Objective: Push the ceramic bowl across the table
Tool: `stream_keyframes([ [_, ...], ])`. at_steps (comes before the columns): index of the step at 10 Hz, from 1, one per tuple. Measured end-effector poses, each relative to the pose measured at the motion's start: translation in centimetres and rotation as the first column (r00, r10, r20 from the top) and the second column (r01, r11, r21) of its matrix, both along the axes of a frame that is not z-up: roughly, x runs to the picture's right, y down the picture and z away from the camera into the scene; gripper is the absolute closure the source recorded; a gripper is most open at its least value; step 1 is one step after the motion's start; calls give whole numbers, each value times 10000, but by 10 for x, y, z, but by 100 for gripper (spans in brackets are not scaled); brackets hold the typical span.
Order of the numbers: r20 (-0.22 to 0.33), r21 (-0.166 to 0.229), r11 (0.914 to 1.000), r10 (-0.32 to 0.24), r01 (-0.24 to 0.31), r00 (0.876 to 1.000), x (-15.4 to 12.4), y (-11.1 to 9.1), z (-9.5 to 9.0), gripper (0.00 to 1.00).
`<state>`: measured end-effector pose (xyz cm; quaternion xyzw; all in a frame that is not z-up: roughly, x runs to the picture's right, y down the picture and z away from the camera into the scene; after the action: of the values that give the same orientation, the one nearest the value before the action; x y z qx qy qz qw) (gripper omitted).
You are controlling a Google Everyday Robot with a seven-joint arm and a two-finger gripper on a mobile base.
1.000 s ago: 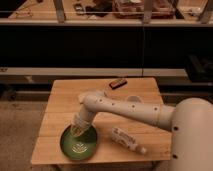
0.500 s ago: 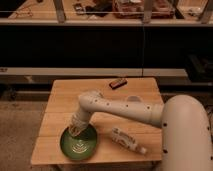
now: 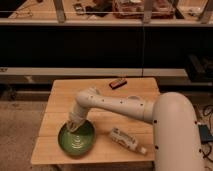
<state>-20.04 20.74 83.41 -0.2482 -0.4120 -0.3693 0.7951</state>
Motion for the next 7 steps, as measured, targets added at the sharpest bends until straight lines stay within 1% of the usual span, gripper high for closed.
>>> stream_keyframes([
  [2, -172, 200, 9998, 81, -78, 9998, -2, -16, 16, 100],
  [4, -235, 411, 9991, 88, -79, 9997, -10, -31, 29, 100],
  [5, -261, 601, 9982, -7, 23, 9997, -13, -40, 37, 100],
  [7, -311, 967, 9942, -442, 471, 9985, -24, -55, 53, 100],
])
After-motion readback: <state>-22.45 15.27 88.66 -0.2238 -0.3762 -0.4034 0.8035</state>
